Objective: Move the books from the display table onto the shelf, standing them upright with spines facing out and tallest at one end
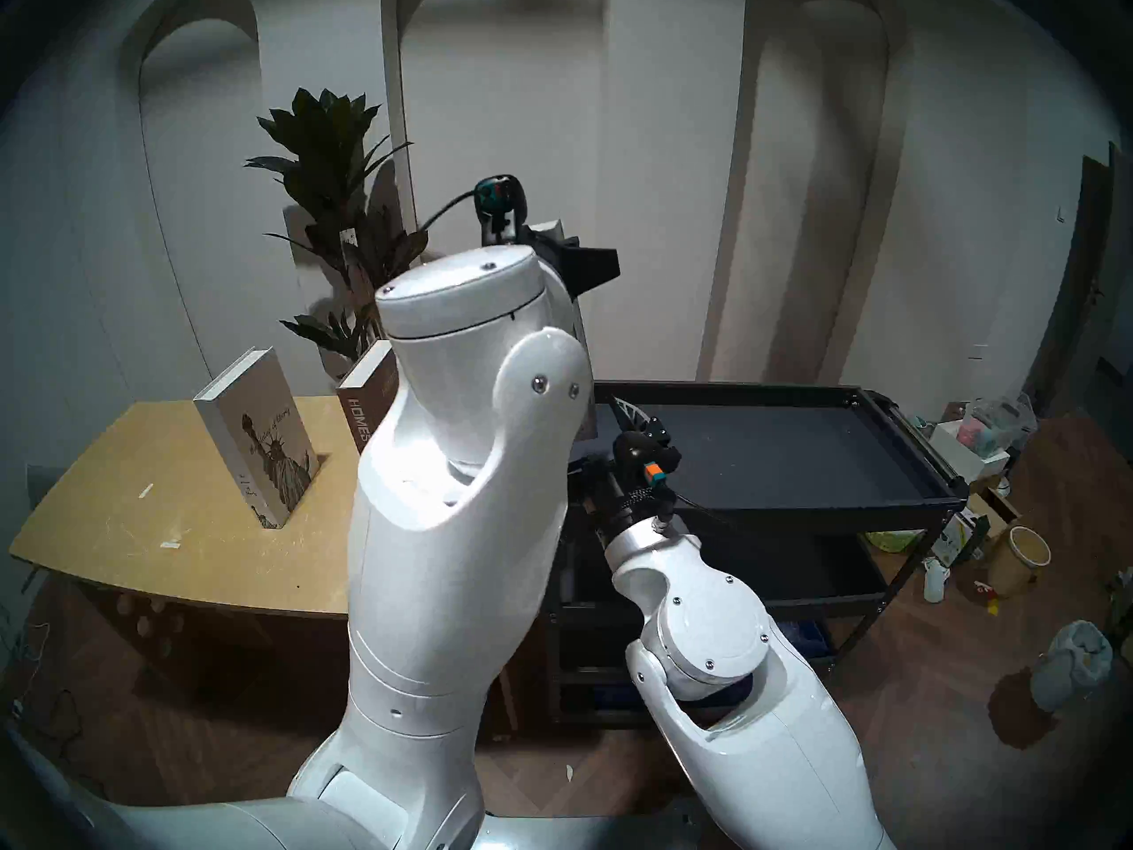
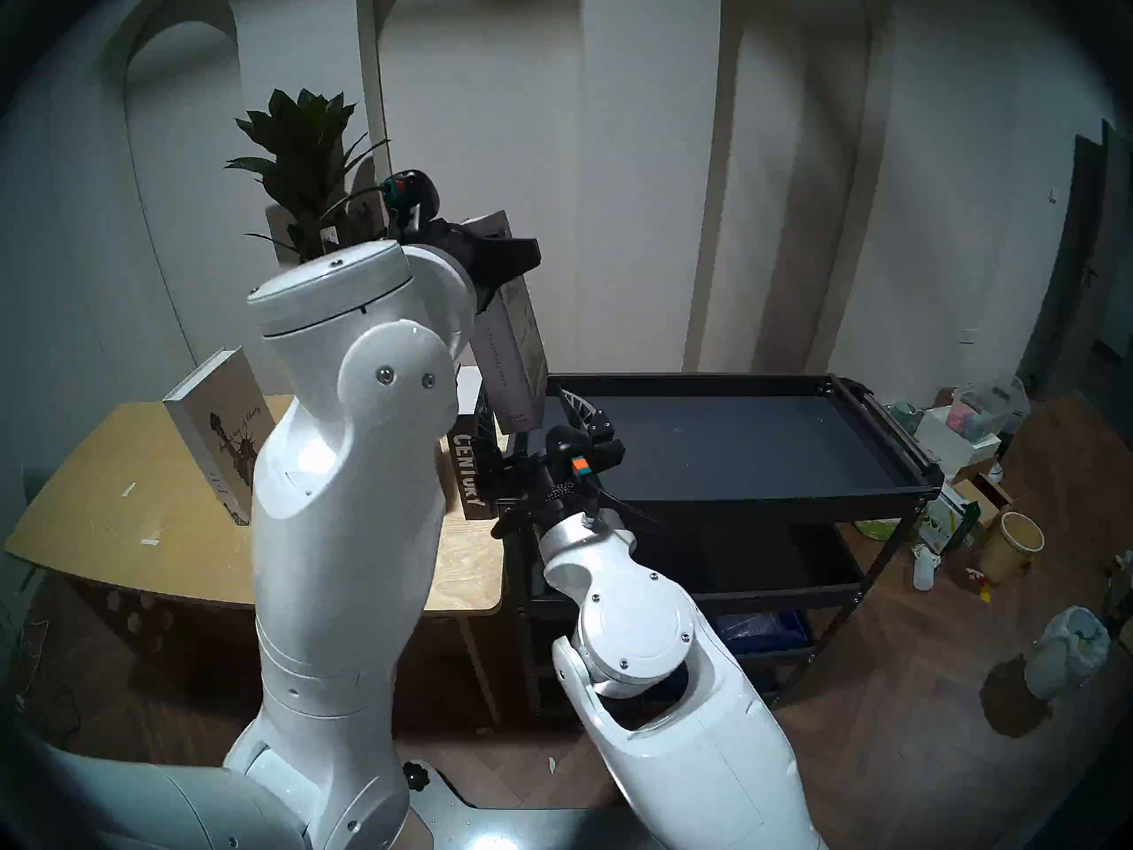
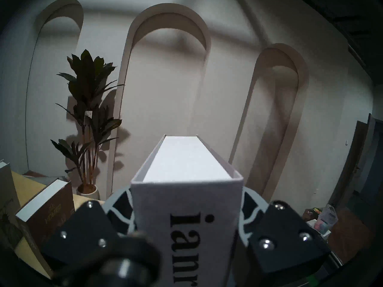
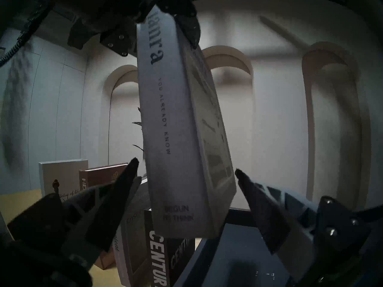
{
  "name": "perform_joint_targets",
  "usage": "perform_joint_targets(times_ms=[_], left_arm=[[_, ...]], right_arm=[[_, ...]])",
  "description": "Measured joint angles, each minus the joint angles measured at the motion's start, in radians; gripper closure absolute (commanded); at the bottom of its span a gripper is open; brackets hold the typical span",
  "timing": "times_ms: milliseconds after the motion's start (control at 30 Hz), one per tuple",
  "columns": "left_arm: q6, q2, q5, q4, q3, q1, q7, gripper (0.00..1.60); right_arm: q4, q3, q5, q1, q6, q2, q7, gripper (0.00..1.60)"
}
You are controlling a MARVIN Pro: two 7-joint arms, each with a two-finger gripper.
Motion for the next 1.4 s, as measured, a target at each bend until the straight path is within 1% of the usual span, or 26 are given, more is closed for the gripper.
perform_joint_targets(times_ms=[300, 500, 700, 933, 1167, 1400], left_arm=[[0.000, -0.001, 0.022, -0.028, 0.083, 0.028, 0.071, 1.60], [0.000, 0.003, 0.043, -0.038, 0.108, 0.032, 0.078, 1.60], [0.000, 0.014, 0.079, -0.044, 0.131, 0.038, 0.079, 1.60], [-0.001, 0.032, 0.102, -0.061, 0.141, 0.052, 0.078, 1.60], [-0.010, 0.046, 0.101, -0.094, 0.142, 0.066, 0.081, 1.60], [-0.020, 0.049, 0.095, -0.125, 0.129, 0.078, 0.089, 1.60]], right_arm=[[0.096, 0.009, -0.035, 0.099, 0.046, -0.047, 0.026, 0.00], [0.144, 0.001, -0.052, 0.153, 0.061, -0.069, 0.029, 0.00], [0.209, -0.022, -0.067, 0.219, 0.074, -0.094, 0.028, 0.00], [0.264, -0.033, -0.073, 0.266, 0.078, -0.114, 0.026, 0.00], [0.268, -0.032, -0.065, 0.286, 0.070, -0.119, 0.032, 0.00], [0.235, -0.023, -0.043, 0.288, 0.065, -0.111, 0.050, 0.00]])
